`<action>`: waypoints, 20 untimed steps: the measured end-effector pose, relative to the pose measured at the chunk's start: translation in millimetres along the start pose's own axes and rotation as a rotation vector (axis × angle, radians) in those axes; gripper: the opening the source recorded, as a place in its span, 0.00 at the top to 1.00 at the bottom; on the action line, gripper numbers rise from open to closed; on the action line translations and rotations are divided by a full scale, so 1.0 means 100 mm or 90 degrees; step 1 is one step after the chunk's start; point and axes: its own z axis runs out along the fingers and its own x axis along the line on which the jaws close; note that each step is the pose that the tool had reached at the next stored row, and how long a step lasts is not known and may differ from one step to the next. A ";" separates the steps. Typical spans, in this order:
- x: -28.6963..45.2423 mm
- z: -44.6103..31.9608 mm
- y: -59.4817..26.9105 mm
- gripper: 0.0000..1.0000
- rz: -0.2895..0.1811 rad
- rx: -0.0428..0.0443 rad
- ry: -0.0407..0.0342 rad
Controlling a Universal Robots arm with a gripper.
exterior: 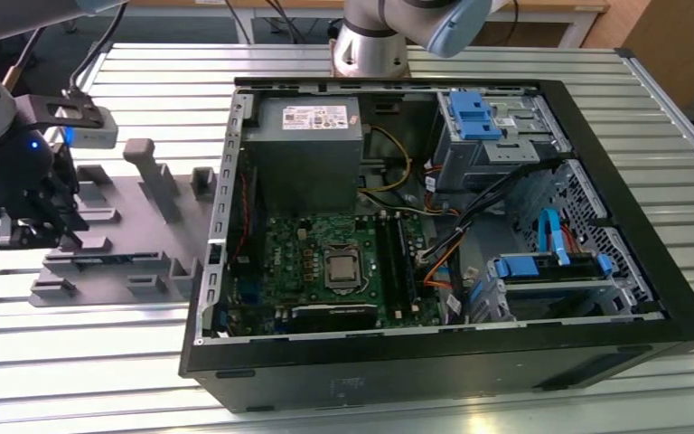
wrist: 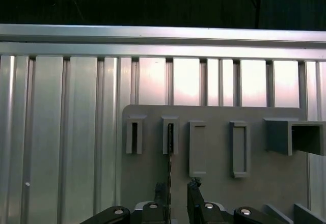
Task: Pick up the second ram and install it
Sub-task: 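Pick up the second ram and move it above second insertion slot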
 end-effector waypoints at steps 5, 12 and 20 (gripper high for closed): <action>0.027 0.048 -0.001 0.69 0.000 -0.0001 0.0001; 0.046 0.121 -0.004 0.69 0.000 -0.0001 0.0001; 0.054 0.188 -0.007 0.69 0.000 -0.0001 0.0001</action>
